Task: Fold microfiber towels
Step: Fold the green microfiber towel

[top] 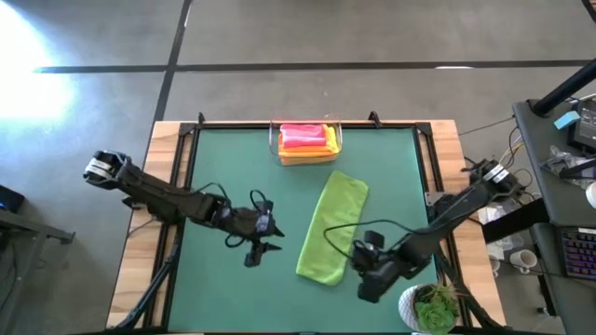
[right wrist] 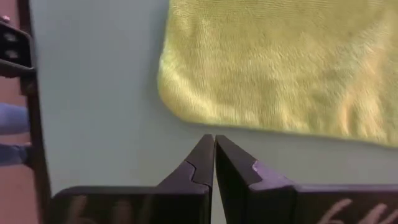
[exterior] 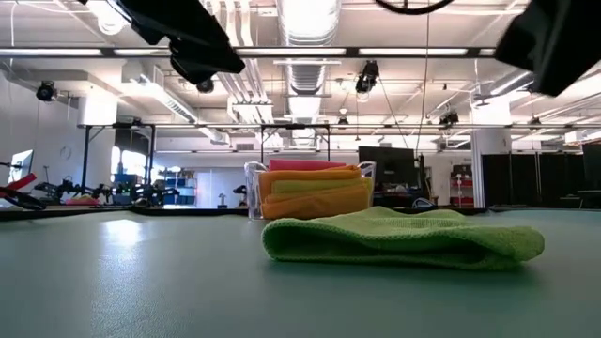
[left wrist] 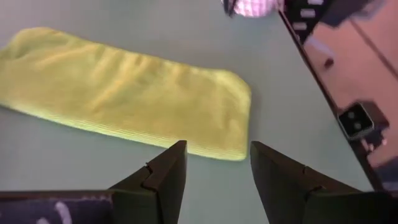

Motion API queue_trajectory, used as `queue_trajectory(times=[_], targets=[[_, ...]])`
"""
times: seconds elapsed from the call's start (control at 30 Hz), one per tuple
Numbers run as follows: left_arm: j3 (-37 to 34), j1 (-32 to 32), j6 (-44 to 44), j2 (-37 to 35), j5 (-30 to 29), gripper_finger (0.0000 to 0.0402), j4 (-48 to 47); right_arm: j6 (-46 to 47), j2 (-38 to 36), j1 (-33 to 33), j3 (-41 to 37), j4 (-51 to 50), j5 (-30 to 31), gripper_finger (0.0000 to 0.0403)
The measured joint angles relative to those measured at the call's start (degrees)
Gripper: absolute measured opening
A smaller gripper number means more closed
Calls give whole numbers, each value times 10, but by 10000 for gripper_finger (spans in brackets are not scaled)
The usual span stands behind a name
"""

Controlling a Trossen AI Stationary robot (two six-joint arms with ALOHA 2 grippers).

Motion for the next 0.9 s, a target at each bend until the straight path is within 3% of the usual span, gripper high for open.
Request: queue_trajectory(times=[0.23, 0.43, 0.7, 0.9], targets=[[65, -40, 118, 114, -20, 162, -3, 49, -22, 23, -79, 146, 4, 20], [121, -49, 217, 215, -20, 162, -3, 25, 12, 22, -95, 212, 14, 69], [141, -49, 226, 266, -16, 162, -2, -99, 87, 22, -34, 229, 50, 151], [127, -55, 252, 279, -13, 162, -3, -152, 165, 22, 23, 214, 49, 183]])
